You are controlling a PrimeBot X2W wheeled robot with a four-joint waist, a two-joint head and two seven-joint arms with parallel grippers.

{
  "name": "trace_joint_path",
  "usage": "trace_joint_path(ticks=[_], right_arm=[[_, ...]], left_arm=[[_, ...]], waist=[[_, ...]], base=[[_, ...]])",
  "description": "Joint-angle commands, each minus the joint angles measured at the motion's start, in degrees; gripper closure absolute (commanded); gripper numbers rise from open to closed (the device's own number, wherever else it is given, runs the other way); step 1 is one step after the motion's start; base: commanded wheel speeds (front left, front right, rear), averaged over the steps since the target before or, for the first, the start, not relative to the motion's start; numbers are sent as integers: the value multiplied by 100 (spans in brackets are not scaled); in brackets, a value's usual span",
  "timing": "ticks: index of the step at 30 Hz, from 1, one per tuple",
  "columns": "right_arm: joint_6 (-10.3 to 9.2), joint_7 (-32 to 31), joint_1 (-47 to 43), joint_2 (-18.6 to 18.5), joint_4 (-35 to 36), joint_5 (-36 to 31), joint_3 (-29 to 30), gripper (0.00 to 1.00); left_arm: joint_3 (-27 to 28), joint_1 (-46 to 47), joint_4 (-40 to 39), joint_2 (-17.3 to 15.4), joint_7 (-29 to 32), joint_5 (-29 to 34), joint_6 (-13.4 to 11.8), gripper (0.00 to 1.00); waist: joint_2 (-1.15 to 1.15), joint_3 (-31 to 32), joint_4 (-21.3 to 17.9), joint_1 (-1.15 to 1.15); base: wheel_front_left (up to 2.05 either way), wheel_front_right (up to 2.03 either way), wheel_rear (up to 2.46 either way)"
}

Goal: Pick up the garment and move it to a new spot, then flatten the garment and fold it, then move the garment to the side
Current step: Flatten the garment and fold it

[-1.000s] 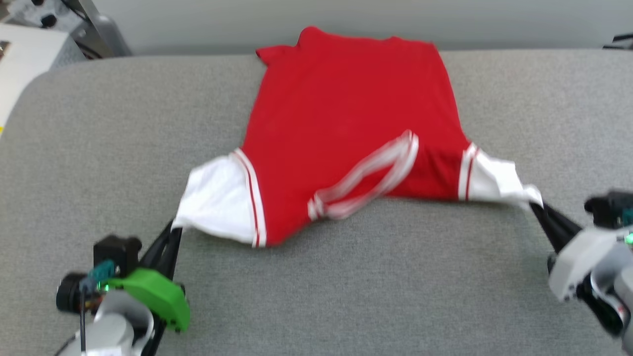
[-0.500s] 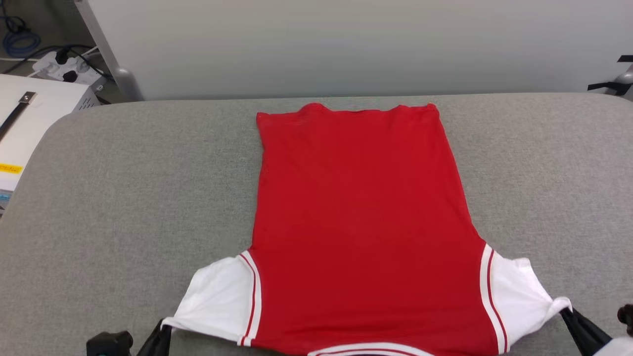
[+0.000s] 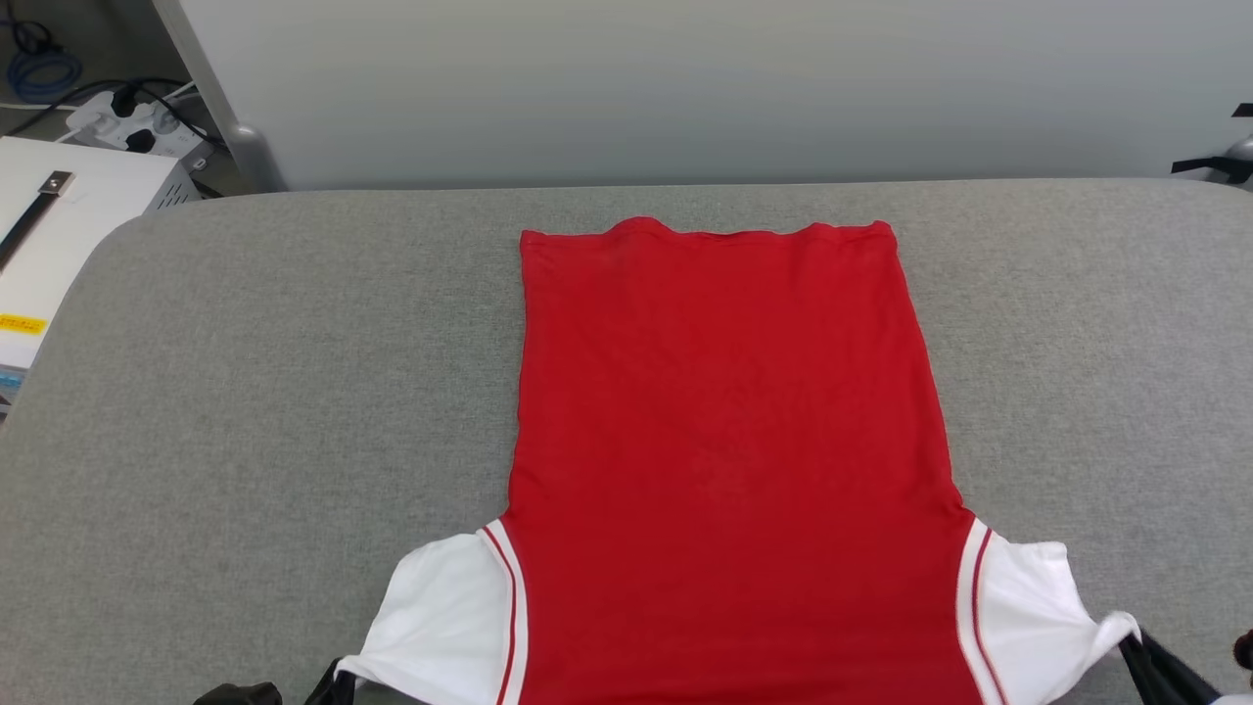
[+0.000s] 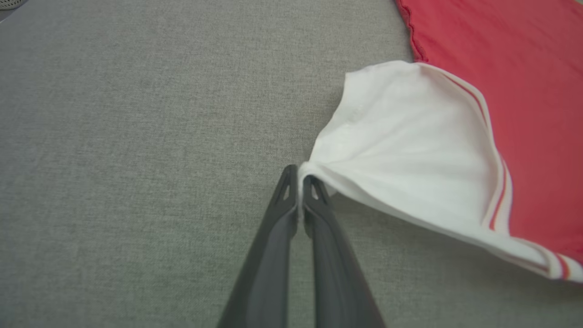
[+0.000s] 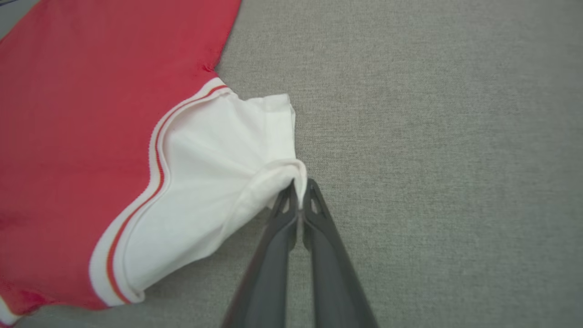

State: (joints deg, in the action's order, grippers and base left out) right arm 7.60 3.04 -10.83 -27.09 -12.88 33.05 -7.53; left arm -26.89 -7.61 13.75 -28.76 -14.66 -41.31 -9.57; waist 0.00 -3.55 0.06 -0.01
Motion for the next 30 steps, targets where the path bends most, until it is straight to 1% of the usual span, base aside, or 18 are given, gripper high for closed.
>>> trace_joint_path(ticks=[1, 5, 9, 11, 14, 15, 16, 20, 22, 26, 30], right_arm=[[-11, -39, -20, 1, 125, -78, 173, 0], [-11, -168, 145, -39, 664, -252, 599, 0], [-11, -371, 643, -179, 1367, -442, 1053, 0], [-11, -549, 1066, -293, 1644, -502, 1173, 0], [-11, -943, 1902, -553, 1987, -528, 1176, 0], [-11, -1364, 2505, -642, 2093, -413, 1110, 0], [-11, -1596, 2788, -704, 2099, -373, 1044, 0], [-11, -2828, 4014, -1063, 1783, -113, 588, 0], [-11, -3527, 4614, -1195, 1445, 45, 321, 0], [-11, -4746, 5497, -1362, 797, 245, -153, 0], [-11, -5784, 6186, -1394, 133, 401, -490, 0]], left_arm=[[56, 94, -25, 22, -34, 68, 29, 100], [74, 168, -152, 127, -34, 219, 86, 100], [84, 280, -350, 215, -34, 433, 103, 100], [40, 369, -428, 243, -34, 545, 121, 100], [-27, 565, -565, 281, -34, 718, 125, 100], [-52, 719, -669, 325, -34, 814, 125, 100], [-66, 793, -724, 349, -34, 855, 128, 100], [-82, 1091, -920, 483, -34, 1037, 122, 100], [-98, 1229, -955, 566, -34, 1135, 141, 100], [-56, 1408, -1012, 734, -34, 1273, 190, 100], [14, 1553, -1077, 911, -34, 1424, 260, 100]], waist=[[0, -6, 13, 1], [0, -47, 90, 1], [0, -168, 222, 1], [0, -273, 323, 1], [0, -537, 506, 1], [0, -763, 638, 1], [0, -886, 703, 1], [0, -1424, 990, 1], [0, -1664, 1136, 1], [0, -2038, 1344, 1], [0, -2375, 1524, 1]], base=[[0, 0, 0], [0, 0, 0], [0, 0, 0], [0, 0, 0], [0, 0, 0], [0, 0, 0], [0, 0, 0], [0, 0, 0], [0, 0, 0], [0, 0, 0], [0, 0, 0]])
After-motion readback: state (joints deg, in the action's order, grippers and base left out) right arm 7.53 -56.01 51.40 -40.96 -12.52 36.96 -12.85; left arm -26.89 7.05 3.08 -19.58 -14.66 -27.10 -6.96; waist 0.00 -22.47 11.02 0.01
